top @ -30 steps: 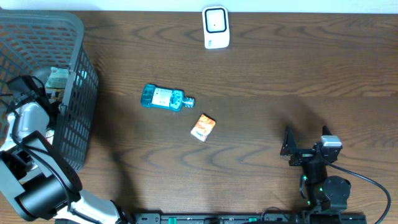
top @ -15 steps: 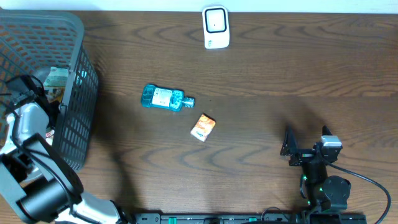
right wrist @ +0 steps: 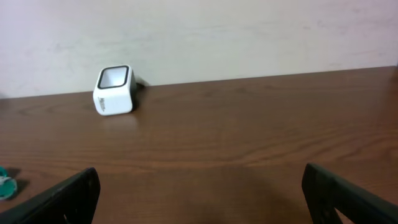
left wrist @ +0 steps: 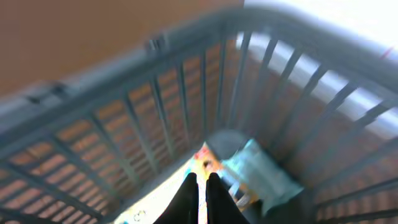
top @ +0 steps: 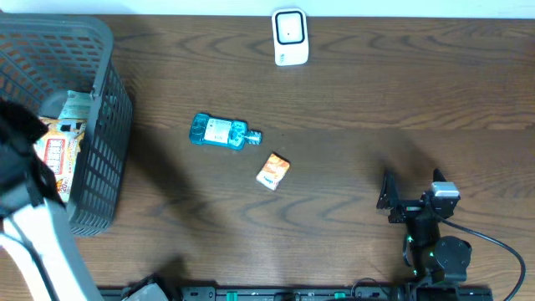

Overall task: Scan the item barcode
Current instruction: 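Grasp the printed snack bag in the basket with the left gripper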

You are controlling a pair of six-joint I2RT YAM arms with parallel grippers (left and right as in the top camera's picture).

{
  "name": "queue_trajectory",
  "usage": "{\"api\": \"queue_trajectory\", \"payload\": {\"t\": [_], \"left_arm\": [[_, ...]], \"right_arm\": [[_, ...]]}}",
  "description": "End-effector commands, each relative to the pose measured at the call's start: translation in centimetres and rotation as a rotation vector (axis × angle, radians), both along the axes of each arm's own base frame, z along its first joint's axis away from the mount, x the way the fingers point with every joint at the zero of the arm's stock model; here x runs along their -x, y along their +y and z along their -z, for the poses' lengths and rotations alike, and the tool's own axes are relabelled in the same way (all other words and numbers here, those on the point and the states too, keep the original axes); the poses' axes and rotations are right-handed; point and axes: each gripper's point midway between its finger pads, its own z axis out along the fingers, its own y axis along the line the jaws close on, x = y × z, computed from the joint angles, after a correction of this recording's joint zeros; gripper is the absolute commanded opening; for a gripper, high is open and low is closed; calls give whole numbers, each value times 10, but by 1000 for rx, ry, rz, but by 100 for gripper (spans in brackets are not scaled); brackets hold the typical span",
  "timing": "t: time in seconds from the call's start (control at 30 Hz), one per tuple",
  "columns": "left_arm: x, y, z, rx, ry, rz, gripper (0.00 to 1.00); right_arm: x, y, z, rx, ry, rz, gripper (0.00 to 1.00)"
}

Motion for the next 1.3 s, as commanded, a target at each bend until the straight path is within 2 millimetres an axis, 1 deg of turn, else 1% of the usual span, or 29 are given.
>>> {"api": "queue_trajectory", "payload": {"t": [0.0, 0.07, 0.1, 0.13, 0.17, 0.2, 0.27, 0.33, 0.37, 0.43, 0.47, 0.5, 0.63, 0.7, 0.8, 0.93, 0.97, 1.0, 1.1, 1.2, 1.27], "left_arm": [[20, -14, -46, -44, -130, -10, 7], [29, -20, -61, -69, -167, -10, 7], [31, -21, -63, -75, -173, -13, 8], [32, -20, -63, -75, -169, -17, 31], [33, -18, -57, -70, -148, -26, 56], [32, -16, -50, -58, -124, -34, 70], [28, -9, -28, -23, -57, -53, 86], [20, -3, -4, 18, 10, -56, 89], [13, 1, 27, 53, 115, -41, 89], [9, 4, 61, 79, 245, -8, 89], [6, 6, 93, 99, 368, 32, 89], [4, 7, 111, 111, 437, 58, 89], [-1, 7, 164, 161, 605, 142, 89], [-5, 6, 182, 189, 637, 169, 89], [-10, 11, 201, 191, 678, 188, 90], [-11, 11, 231, 186, 778, 265, 96], [-11, 11, 238, 190, 795, 276, 98], [-11, 11, 244, 198, 808, 279, 98], [-11, 14, 259, 206, 834, 273, 98], [-11, 24, 267, 180, 860, 237, 98], [-15, 32, 271, 157, 859, 217, 98]], "right_arm": [[0, -2, 0, 7, 0, 9, 99], [0, -2, 0, 7, 0, 9, 99], [0, -2, 0, 7, 0, 9, 99], [0, -2, 0, 7, 0, 9, 99], [0, -2, 0, 7, 0, 9, 99], [0, -2, 0, 7, 0, 9, 99], [0, -2, 0, 7, -1, 9, 99], [0, -2, 0, 7, 0, 9, 99], [0, -2, 0, 7, -1, 9, 99], [0, -2, 0, 7, 0, 9, 99], [0, -2, 0, 7, 0, 9, 99], [0, -2, 0, 7, -1, 9, 99], [0, -2, 0, 7, -1, 9, 99], [0, -2, 0, 7, -1, 9, 99], [0, -2, 0, 7, 0, 9, 99], [0, -2, 0, 7, 0, 9, 99], [0, -2, 0, 7, 0, 9, 99], [0, -2, 0, 7, -1, 9, 99], [0, -2, 0, 7, 0, 9, 99], [0, -2, 0, 7, 0, 9, 99], [0, -2, 0, 7, 0, 9, 99]]}}
